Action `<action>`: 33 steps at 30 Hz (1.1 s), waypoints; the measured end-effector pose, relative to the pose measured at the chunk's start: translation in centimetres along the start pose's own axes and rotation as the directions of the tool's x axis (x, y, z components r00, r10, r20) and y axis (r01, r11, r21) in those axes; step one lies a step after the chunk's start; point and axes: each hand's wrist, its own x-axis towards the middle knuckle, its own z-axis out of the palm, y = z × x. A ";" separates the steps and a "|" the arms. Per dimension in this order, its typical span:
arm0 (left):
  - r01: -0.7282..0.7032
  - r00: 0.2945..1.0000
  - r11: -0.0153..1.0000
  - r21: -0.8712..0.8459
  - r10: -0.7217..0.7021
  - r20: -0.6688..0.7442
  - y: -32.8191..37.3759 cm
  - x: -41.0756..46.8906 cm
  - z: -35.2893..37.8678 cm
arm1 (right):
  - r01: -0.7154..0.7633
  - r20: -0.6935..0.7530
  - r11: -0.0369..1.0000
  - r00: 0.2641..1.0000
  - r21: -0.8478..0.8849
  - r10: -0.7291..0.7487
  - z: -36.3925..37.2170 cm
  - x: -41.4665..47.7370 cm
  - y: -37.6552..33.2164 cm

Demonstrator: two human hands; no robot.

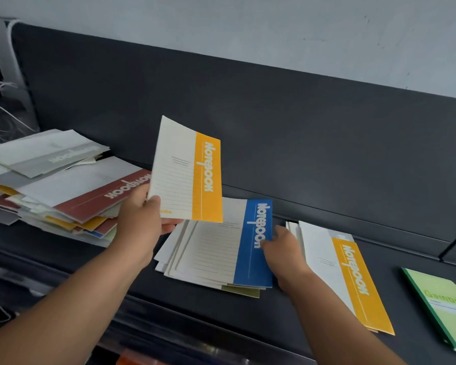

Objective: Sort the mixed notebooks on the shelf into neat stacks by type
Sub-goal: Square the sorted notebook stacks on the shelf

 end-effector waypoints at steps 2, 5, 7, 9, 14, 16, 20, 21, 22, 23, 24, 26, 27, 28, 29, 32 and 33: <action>0.025 0.999 1.000 -0.011 -0.025 0.045 0.0 -0.6 1.1 | 0.023 -0.001 1.000 1.000 -0.017 -0.023 -0.8 -0.5 -0.4; 0.064 0.990 0.998 -0.004 -0.063 0.126 -0.1 -1.8 3.0 | 0.063 -0.034 0.997 0.997 -0.047 -0.065 -2.7 -1.7 -1.0; 0.098 0.978 0.995 0.006 -0.098 0.185 -0.2 -2.6 4.6 | 0.071 -0.068 0.997 0.995 0.008 -0.070 -4.1 -1.9 -0.8; 0.131 0.961 0.991 0.020 -0.132 0.244 -0.3 -3.7 6.6 | 0.068 -0.072 0.989 0.996 0.130 -0.059 -5.4 -2.1 -0.5; 0.143 0.902 0.983 0.119 -0.179 0.392 -1.1 -7.3 12.1 | 0.058 -0.073 0.984 0.996 0.169 -0.046 -9.9 -2.2 1.4; 0.083 0.882 0.974 0.211 -0.170 0.440 -1.7 -8.6 14.0 | 0.052 -0.126 0.989 0.991 0.139 -0.034 -12.1 -1.9 2.9; -0.285 0.834 0.790 0.543 -0.075 0.547 -3.6 -10.2 17.1 | 0.007 -0.183 1.000 0.983 0.022 -0.003 -15.5 -1.7 5.7; -0.340 0.820 0.734 0.587 -0.073 0.567 -4.0 -10.5 17.7 | 0.007 -0.186 1.000 0.982 -0.028 -0.012 -16.1 -1.5 6.4; -0.381 0.810 0.688 0.618 -0.074 0.582 -4.4 -10.8 18.3 | 0.005 -0.187 0.996 0.982 -0.086 -0.021 -16.6 -1.4 7.1; -0.419 0.807 0.637 0.647 -0.066 0.587 -4.8 -11.2 18.7 | 0.004 -0.181 0.989 0.983 -0.148 -0.032 -17.0 -1.2 7.6; -0.451 0.806 0.581 0.678 -0.060 0.589 -5.1 -11.5 19.1 | 0.000 -0.173 0.979 0.984 -0.205 -0.036 -17.4 -1.1 8.3; -0.488 0.813 0.481 0.728 -0.054 0.580 -5.7 -12.0 19.7 | -0.007 -0.149 0.953 0.988 -0.302 -0.040 -17.9 -1.4 8.9; -0.496 0.817 0.442 0.747 -0.054 0.574 -5.9 -12.3 19.9 | -0.008 -0.131 0.939 0.991 -0.345 -0.039 -18.2 -1.5 9.2; -0.499 0.822 0.409 0.764 -0.055 0.567 -6.1 -12.6 20.1 | -0.005 -0.111 0.924 0.993 -0.382 -0.041 -18.3 -1.6 9.5; -0.503 0.825 0.387 0.773 -0.054 0.563 -6.4 -12.7 20.1 | 0.005 -0.092 0.910 0.995 -0.414 -0.048 -18.5 -1.6 9.8; -0.503 0.832 0.371 0.781 -0.039 0.554 -6.6 -13.3 20.1 | 0.062 -0.047 0.865 0.994 -0.498 -0.098 -18.9 -1.4 10.4; -0.505 0.835 0.363 0.783 -0.026 0.550 -6.7 -13.4 20.1 | 0.086 -0.035 0.851 0.992 -0.518 -0.121 -18.9 -1.4 10.4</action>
